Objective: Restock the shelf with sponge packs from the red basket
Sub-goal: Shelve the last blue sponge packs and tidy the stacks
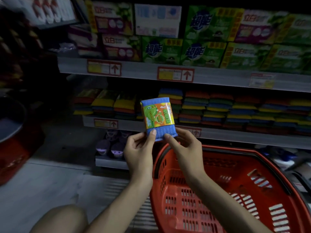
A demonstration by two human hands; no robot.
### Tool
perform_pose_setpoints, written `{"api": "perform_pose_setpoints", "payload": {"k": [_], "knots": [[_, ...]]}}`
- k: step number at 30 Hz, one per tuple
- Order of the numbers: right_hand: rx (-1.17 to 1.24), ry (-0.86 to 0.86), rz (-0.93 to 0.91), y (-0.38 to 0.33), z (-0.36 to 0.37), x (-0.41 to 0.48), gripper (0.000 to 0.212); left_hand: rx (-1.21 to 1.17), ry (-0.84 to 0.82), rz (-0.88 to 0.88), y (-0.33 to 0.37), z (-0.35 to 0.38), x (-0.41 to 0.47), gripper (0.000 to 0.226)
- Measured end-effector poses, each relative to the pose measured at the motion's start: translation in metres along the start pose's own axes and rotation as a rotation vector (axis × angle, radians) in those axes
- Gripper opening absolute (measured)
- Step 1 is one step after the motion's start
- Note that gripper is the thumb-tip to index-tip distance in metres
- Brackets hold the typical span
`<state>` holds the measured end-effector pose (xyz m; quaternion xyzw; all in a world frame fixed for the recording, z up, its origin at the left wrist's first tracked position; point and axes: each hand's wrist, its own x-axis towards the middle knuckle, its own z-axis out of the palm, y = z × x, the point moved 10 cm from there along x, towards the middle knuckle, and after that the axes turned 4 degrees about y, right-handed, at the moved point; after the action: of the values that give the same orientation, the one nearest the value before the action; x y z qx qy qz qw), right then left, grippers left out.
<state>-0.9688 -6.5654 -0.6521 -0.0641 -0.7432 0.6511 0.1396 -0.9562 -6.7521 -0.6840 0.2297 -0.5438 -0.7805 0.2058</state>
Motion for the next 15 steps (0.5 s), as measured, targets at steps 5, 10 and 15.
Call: {"api": "perform_pose_setpoints", "payload": {"k": [5,10,15], "knots": [[0.057,-0.042,-0.052,-0.009,0.030,0.000,0.024,0.003,0.017,0.051,0.015,-0.012,0.024,0.019],[0.163,-0.135,-0.063,-0.019,0.049,-0.002,0.032,0.009,-0.019,0.108,0.029,-0.012,0.040,0.014],[0.159,-0.132,-0.067,-0.018,0.057,0.005,0.048,-0.022,-0.010,0.063,0.027,-0.010,0.056,0.018]]}}
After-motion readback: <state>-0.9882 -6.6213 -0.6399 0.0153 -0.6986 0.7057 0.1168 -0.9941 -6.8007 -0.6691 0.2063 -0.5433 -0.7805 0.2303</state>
